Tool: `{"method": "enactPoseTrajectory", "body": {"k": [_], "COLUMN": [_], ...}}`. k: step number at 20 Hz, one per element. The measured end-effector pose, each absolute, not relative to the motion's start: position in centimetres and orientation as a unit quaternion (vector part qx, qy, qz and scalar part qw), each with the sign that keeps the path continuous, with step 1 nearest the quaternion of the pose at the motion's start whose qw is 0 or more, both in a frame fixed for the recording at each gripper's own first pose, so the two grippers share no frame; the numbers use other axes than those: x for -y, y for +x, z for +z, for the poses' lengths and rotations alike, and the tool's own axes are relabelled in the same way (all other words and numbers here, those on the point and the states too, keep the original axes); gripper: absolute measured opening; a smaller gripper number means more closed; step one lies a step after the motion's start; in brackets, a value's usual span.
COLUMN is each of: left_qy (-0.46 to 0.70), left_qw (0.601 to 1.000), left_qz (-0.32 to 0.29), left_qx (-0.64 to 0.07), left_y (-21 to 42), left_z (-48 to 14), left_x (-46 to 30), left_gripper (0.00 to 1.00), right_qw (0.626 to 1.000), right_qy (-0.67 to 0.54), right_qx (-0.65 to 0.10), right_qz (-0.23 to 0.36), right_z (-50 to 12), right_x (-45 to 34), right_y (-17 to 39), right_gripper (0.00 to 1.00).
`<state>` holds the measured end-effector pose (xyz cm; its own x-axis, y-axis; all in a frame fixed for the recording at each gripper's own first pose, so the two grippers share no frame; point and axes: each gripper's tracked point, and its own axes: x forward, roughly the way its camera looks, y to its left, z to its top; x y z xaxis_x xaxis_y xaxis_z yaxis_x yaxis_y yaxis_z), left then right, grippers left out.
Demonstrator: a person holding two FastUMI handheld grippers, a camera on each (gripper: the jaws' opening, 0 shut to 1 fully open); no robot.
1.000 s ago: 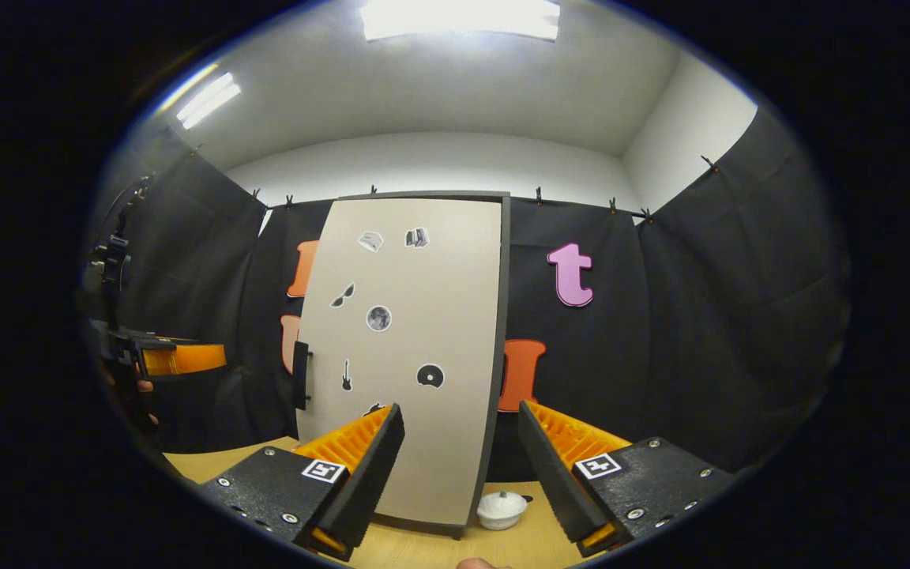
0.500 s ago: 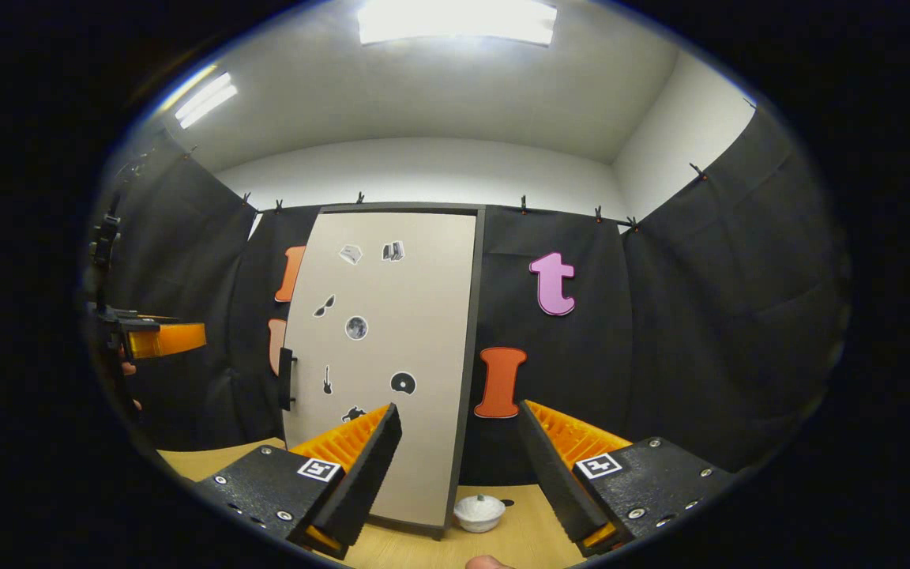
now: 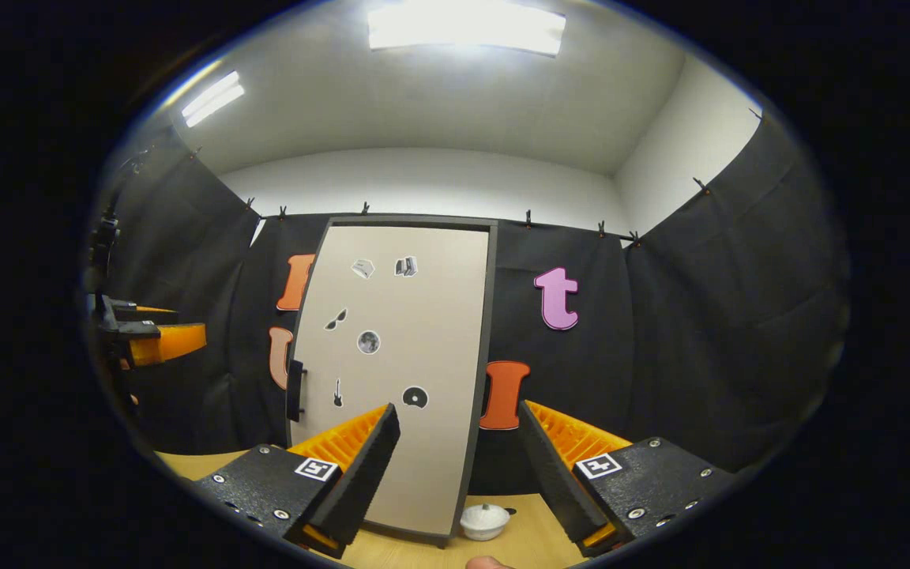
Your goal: Open the cabinet door with the right hand, grasp the bottle in the cabinet with the left hand and place it on the coaster, then close the cabinet door with the right hand.
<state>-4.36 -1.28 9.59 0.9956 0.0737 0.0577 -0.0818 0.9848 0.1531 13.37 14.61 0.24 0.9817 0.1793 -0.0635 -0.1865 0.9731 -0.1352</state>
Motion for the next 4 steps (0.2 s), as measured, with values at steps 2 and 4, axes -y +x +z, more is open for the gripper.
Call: {"method": "enactPoseTrajectory", "body": {"k": [2,4], "left_qy": [0.079,0.071], "left_qw": [0.996,0.997], "left_qz": [0.038,0.031], "left_qx": [0.030,0.024], "left_y": [-4.20,-4.06], "left_z": [9.29,8.85], "left_x": [1.24,1.46], "left_gripper": [0.94,0.94], "right_qw": [0.993,0.993], "right_qy": [-0.066,-0.067], "right_qx": [-0.028,-0.033], "right_qz": [0.089,0.089], "right_z": [-0.10,-0.75], "right_x": [-14.84,-14.92], "right_y": [13.31,13.19], "right_gripper": [0.94,0.94]}}
